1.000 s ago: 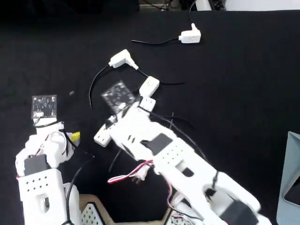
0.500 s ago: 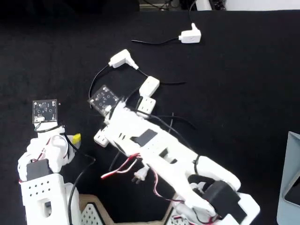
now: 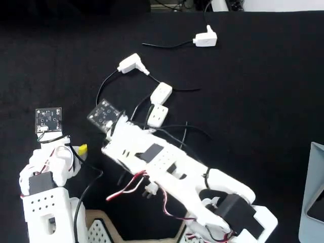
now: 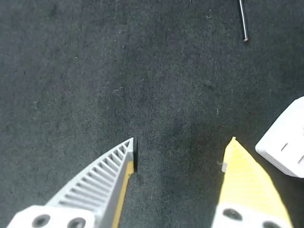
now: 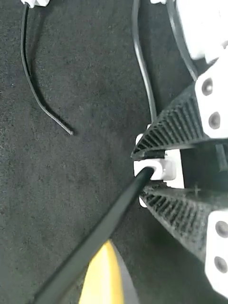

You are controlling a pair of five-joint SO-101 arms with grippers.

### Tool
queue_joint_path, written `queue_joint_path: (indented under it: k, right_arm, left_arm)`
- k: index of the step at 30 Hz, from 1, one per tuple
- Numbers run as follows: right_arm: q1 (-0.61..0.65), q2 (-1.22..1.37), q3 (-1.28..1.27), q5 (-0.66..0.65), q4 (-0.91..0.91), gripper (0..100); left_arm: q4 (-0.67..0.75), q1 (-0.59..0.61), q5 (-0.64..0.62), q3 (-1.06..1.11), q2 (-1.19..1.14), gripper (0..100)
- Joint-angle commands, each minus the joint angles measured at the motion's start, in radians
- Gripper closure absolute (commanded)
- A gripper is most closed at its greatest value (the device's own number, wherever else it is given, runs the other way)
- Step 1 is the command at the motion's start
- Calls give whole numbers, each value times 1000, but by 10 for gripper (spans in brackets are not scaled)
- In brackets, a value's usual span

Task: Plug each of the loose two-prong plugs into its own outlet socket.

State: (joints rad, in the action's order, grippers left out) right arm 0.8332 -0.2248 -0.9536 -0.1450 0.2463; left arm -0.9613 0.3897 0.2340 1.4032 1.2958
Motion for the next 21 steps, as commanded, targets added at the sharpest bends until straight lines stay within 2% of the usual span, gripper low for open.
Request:
queue_joint_path:
  k: [1,5,21]
  right_arm:
    - [49,-38,39,2,34,987]
    - [71,-65,38,52,68,987]
    - [43,122,45,44,5,987]
  left_arm:
    - [21,10,-12,-8,11,701]
    - [21,10,-12,-10,11,701]
    - [21,12,-11,-7,11,701]
